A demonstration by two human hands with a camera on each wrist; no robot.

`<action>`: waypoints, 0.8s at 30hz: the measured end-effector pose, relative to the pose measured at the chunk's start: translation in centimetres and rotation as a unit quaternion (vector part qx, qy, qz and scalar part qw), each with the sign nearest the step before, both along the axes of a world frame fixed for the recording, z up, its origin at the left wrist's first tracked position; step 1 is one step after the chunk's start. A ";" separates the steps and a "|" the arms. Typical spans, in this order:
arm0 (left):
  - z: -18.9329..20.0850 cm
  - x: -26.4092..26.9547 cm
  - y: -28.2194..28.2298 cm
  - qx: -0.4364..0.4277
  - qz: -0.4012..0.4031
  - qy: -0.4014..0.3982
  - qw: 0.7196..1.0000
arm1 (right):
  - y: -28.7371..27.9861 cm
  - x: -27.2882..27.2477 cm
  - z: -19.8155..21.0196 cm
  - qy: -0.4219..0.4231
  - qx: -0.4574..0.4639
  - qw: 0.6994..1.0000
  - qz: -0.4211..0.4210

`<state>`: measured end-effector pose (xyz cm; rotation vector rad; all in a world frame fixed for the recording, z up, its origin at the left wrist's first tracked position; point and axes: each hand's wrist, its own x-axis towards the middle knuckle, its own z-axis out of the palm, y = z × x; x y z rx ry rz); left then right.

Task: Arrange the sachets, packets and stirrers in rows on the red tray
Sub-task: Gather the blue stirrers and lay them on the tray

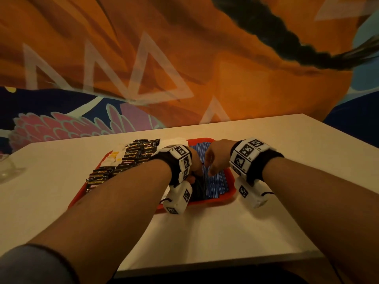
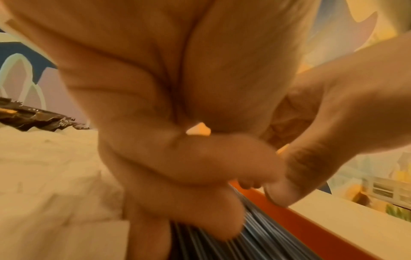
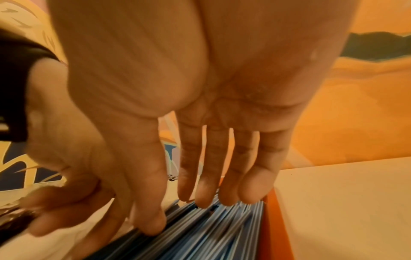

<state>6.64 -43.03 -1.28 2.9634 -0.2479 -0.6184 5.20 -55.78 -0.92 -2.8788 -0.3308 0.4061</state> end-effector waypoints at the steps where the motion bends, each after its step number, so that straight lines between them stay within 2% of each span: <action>1: 0.0 0.1 0.2 0.004 -0.015 -0.010 1.000 | 0.1 0.0 0.0 -0.003 -0.005 1.000 0.005; 6: 1.0 -0.4 0.2 0.039 -0.067 -0.114 0.990 | 0.4 0.0 -0.5 -0.001 -0.046 0.999 0.014; 11: -0.2 -1.5 0.5 0.049 -0.119 -0.076 0.989 | 1.1 -0.6 -0.8 0.017 -0.078 0.996 0.031; 18: -0.6 -1.8 1.3 0.027 -0.168 -0.107 0.980 | 1.5 -1.3 -1.0 0.028 -0.083 0.996 0.037; 24: -1.0 -2.2 1.3 0.045 -0.208 -0.119 0.970 | 1.4 -1.3 -0.8 0.024 -0.091 0.995 0.030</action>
